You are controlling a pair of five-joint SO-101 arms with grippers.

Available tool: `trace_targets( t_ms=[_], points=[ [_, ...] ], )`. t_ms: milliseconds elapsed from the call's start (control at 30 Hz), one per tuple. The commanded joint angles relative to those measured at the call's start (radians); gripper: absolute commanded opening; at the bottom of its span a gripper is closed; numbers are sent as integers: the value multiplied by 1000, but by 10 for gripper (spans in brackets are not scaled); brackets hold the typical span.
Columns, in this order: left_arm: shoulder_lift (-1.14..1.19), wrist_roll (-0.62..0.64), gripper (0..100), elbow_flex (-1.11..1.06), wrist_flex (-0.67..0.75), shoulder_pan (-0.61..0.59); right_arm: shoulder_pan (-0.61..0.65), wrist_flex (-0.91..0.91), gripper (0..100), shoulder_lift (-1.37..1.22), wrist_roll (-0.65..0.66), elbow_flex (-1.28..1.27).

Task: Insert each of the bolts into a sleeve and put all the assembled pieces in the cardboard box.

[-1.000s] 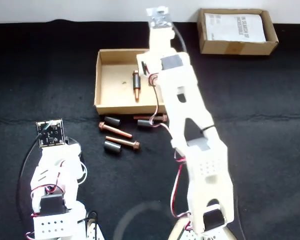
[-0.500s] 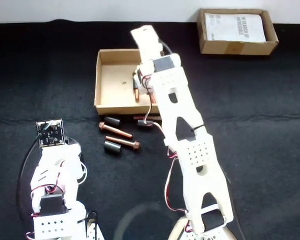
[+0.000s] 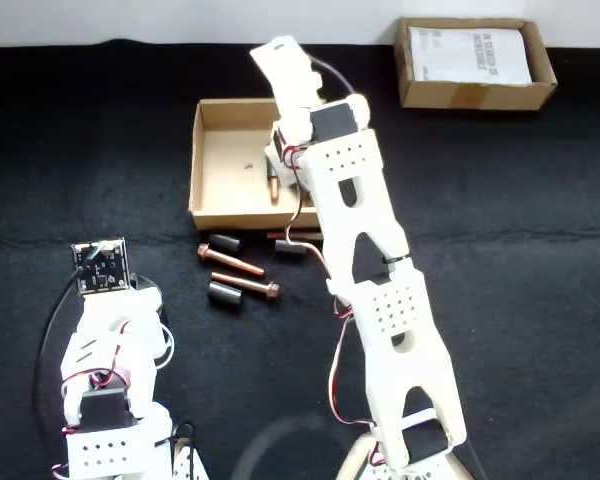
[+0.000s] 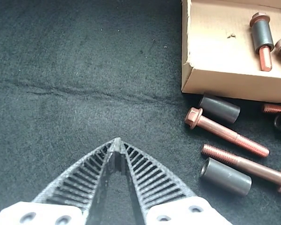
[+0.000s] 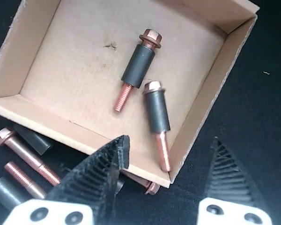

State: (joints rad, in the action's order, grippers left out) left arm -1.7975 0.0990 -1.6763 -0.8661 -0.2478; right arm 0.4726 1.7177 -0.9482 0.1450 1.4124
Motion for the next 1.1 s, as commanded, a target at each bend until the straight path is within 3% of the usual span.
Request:
trace_targets(
  t_ms=[0,233,367,533,800,1067],
  points=[
    [-1,-2,9,-21,0,-13,2,33,260,18,11,81],
    [-1,-3,9,-21,2,-13,8,48,260,21,6,255],
    [-1,-3,9,-21,3,-13,36,50,260,101,-8,213],
    [-1,-5,9,-21,3,-15,117,48,260,340,-98,-131],
    [-1,-2,9,-21,31,-62,246,47,260,763,-101,-782],
    [-1,-2,9,-21,31,-65,295,45,260,960,-98,-1213]
  ],
)
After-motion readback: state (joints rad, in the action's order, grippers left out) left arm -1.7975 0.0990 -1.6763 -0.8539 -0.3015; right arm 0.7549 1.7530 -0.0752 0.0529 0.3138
